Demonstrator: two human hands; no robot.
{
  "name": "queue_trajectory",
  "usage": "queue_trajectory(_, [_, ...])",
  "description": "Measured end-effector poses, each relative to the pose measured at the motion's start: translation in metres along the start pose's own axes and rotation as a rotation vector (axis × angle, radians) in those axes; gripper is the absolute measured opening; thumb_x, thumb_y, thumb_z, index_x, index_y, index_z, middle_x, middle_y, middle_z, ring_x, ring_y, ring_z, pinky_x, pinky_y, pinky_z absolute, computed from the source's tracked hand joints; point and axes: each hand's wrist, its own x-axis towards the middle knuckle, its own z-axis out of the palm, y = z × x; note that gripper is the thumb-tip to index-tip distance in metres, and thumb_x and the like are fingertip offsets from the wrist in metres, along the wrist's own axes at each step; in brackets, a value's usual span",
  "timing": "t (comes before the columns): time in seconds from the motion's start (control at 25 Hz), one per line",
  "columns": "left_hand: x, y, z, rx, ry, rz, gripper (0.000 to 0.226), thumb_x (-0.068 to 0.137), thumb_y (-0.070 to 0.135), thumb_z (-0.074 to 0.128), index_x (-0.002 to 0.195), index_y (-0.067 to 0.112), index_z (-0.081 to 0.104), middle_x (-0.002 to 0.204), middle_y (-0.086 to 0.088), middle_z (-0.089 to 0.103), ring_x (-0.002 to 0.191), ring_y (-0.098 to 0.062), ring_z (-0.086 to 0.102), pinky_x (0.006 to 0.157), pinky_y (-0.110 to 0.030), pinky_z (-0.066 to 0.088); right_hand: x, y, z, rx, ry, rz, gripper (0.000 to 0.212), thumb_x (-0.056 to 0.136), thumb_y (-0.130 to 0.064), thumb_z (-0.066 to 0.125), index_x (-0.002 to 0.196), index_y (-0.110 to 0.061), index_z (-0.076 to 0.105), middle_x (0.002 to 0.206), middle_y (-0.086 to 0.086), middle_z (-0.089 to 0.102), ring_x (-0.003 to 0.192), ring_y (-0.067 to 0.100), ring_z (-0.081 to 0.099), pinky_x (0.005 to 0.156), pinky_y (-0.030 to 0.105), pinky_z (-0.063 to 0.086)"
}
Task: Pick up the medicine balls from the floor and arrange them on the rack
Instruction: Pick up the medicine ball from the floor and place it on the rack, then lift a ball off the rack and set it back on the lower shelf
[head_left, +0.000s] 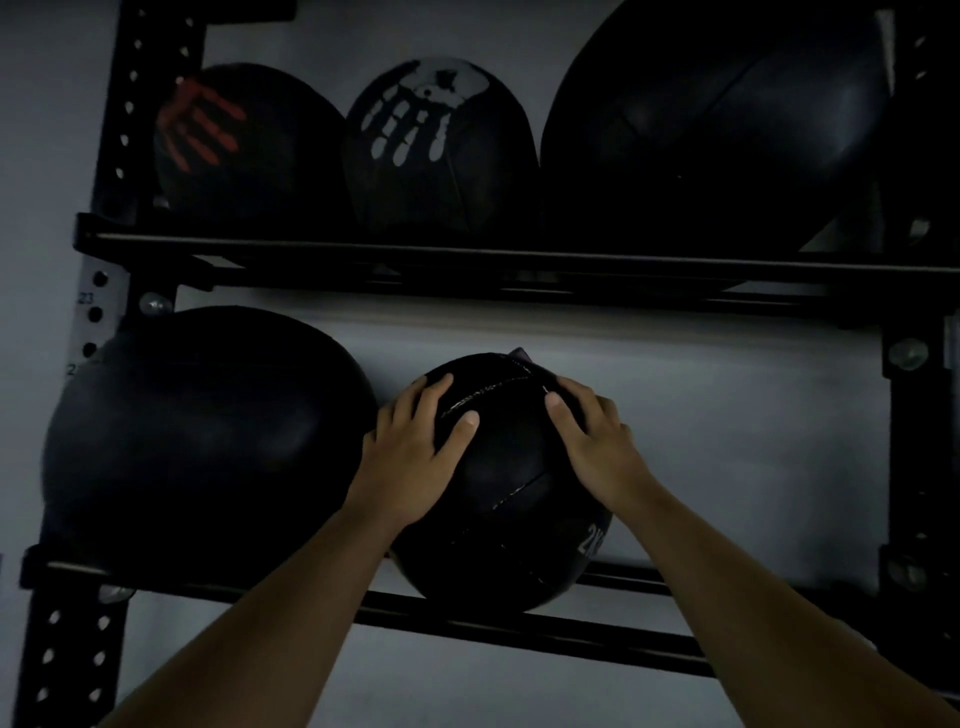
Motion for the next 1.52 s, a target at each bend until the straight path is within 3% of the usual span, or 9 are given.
queue_trajectory(0.12, [0.007, 0.009, -0.011, 0.008, -0.088, -0.036, 0.07, 0.098, 0.069, 0.038, 0.162, 0.042, 0.026, 0.173, 0.006, 0.026, 0.159, -0.025, 0.025, 0.127, -0.056, 0.025, 0.001, -0.012, -0.015, 0.0, -0.044, 0.021, 0.053, 0.097, -0.064, 0.044, 0.145, -0.043, 0.047, 0.145, 0.005, 0.048, 0.136, 0.031, 0.047, 0.11, 0.047, 0.043])
queue_trajectory(0.28, [0.029, 0.035, -0.033, -0.099, -0.125, 0.0, 0.067, 0.097, 0.068, 0.049, 0.156, 0.038, 0.038, 0.163, 0.003, 0.04, 0.152, -0.027, 0.037, 0.124, -0.056, 0.034, 0.005, -0.036, -0.055, 0.05, 0.068, -0.038, 0.026, 0.098, -0.043, 0.058, 0.123, -0.036, 0.065, 0.115, -0.009, 0.063, 0.104, 0.011, 0.063, 0.071, 0.018, 0.042])
queue_trajectory(0.68, [0.097, 0.197, -0.07, -0.1, 0.18, 0.329, 0.05, 0.097, 0.047, 0.064, 0.143, 0.027, 0.057, 0.147, 0.0, 0.056, 0.138, -0.024, 0.053, 0.12, -0.055, 0.041, 0.048, -0.089, -0.227, -0.066, 0.412, -0.301, 0.007, 0.095, -0.031, 0.063, 0.092, -0.031, 0.07, 0.075, -0.012, 0.067, 0.067, -0.002, 0.061, 0.054, 0.008, 0.041])
queue_trajectory(0.84, [0.123, 0.26, -0.069, -0.073, 0.303, 0.29, 0.051, 0.098, 0.046, 0.063, 0.144, 0.024, 0.056, 0.152, -0.005, 0.052, 0.141, -0.029, 0.051, 0.12, -0.054, 0.042, 0.07, -0.081, -0.293, -0.154, 0.436, -0.393, 0.004, 0.095, -0.031, 0.064, 0.093, -0.029, 0.067, 0.084, -0.011, 0.067, 0.079, 0.007, 0.064, 0.068, 0.021, 0.049])
queue_trajectory(0.96, [0.139, 0.286, -0.068, -0.033, 0.389, 0.248, 0.051, 0.1, 0.048, 0.059, 0.144, 0.022, 0.054, 0.153, -0.009, 0.05, 0.14, -0.034, 0.051, 0.118, -0.055, 0.042, 0.092, -0.075, -0.328, -0.221, 0.485, -0.383, 0.014, 0.095, -0.03, 0.062, 0.104, -0.02, 0.067, 0.1, 0.0, 0.066, 0.094, 0.021, 0.064, 0.077, 0.026, 0.043])
queue_trajectory(1.08, [0.166, 0.304, -0.076, 0.091, 0.511, 0.175, 0.054, 0.101, 0.049, 0.051, 0.144, 0.018, 0.053, 0.153, -0.013, 0.051, 0.136, -0.039, 0.052, 0.115, -0.054, 0.043, 0.121, -0.072, -0.354, -0.202, 0.482, -0.25, 0.04, 0.097, -0.041, 0.056, 0.129, -0.016, 0.054, 0.135, 0.016, 0.054, 0.115, 0.035, 0.057, 0.089, 0.034, 0.042])
queue_trajectory(1.24, [0.211, 0.313, -0.087, -0.155, 0.575, 0.092, 0.064, 0.104, 0.054, 0.04, 0.145, 0.008, 0.056, 0.153, -0.019, 0.054, 0.137, -0.042, 0.053, 0.109, -0.047, 0.042, 0.166, -0.075, -0.364, -0.023, 0.491, -0.128, 0.071, 0.099, -0.059, 0.04, 0.153, -0.014, 0.038, 0.159, 0.022, 0.037, 0.142, 0.043, 0.04, 0.116, 0.045, 0.035])
queue_trajectory(1.4, [0.243, 0.306, -0.055, -0.483, 0.45, 0.114, 0.084, 0.098, 0.073, 0.038, 0.159, 0.017, 0.044, 0.163, -0.015, 0.047, 0.146, -0.038, 0.049, 0.122, -0.049, 0.039, 0.204, -0.068, -0.338, 0.262, 0.41, -0.059, 0.085, 0.095, -0.072, 0.033, 0.158, -0.015, 0.027, 0.158, 0.02, 0.04, 0.14, 0.041, 0.045, 0.106, 0.042, 0.041])
queue_trajectory(1.52, [0.263, 0.295, -0.05, -0.606, 0.466, 0.163, 0.098, 0.077, 0.085, 0.047, 0.152, 0.022, 0.054, 0.154, -0.008, 0.056, 0.137, -0.032, 0.056, 0.118, -0.047, 0.044, 0.227, -0.058, -0.332, 0.442, 0.442, -0.077, 0.092, 0.089, -0.077, 0.04, 0.156, -0.014, 0.034, 0.151, 0.018, 0.049, 0.132, 0.039, 0.051, 0.103, 0.037, 0.042])
